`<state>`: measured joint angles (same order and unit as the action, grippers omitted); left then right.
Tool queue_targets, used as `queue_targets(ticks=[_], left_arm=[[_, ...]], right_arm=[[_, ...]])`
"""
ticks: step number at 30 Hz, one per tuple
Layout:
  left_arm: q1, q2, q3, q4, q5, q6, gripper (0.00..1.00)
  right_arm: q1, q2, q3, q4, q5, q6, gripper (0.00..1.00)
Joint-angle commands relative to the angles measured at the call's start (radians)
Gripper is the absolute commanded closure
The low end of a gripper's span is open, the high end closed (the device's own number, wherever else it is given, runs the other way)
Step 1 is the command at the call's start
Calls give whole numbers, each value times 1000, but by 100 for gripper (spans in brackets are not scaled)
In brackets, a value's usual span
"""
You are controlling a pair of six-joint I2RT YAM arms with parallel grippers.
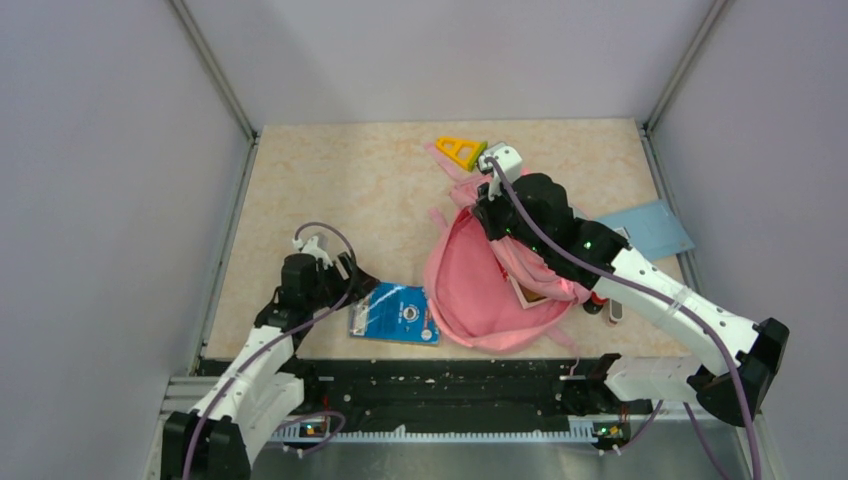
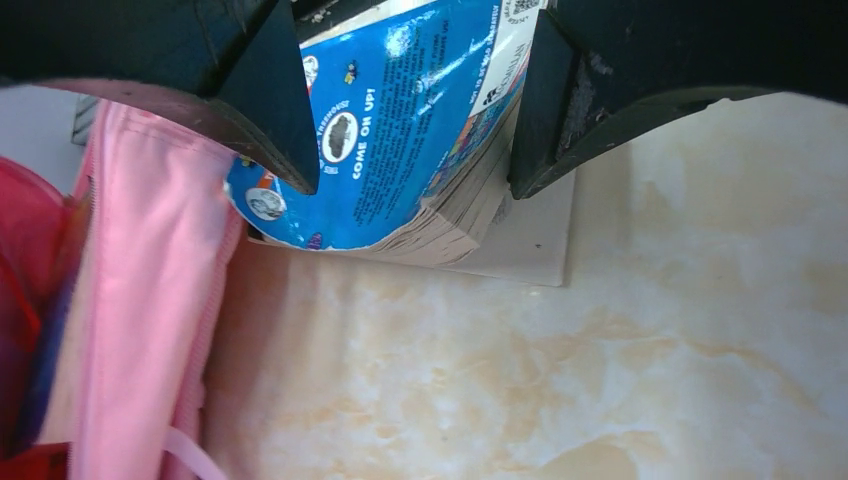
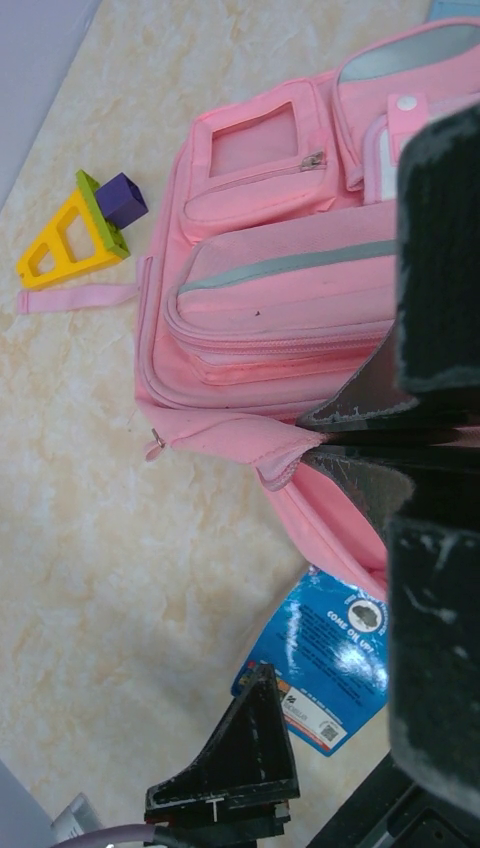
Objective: Pack the student bag
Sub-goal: Pick up the book from the center of the board.
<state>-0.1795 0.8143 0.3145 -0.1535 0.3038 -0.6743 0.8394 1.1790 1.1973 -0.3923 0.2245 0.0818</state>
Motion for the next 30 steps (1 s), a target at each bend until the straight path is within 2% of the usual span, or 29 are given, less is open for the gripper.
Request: queue_targets(ticks=[1,7,14,16,20,23,29,30], left_arm=[[-10,-42,-9,103,187,-39,27],[-11,18,-34,110,199,-10,30],[-11,161,-49,159,226,33,50],[-11,188,-52,200,241,28,58],[-11,208,-73,301,299,-9,67],[-11,221,-80,345,332,-29,68],[-11,183,-102,396,366,-64,98],[-11,165,-108,405,369,-74,100]], right_arm=[[-8,-7,40,84,11,8,100],[-8,1,45,82,2,10,100],[-8,-5,45,76,1,12,100],[-8,-5,45,75,2,12,100],[-8,-4,50,69,7,12,100],[-8,-2,54,68,10,11,100],[-7,1,55,63,13,10,100],[-8,2,56,64,16,11,100]])
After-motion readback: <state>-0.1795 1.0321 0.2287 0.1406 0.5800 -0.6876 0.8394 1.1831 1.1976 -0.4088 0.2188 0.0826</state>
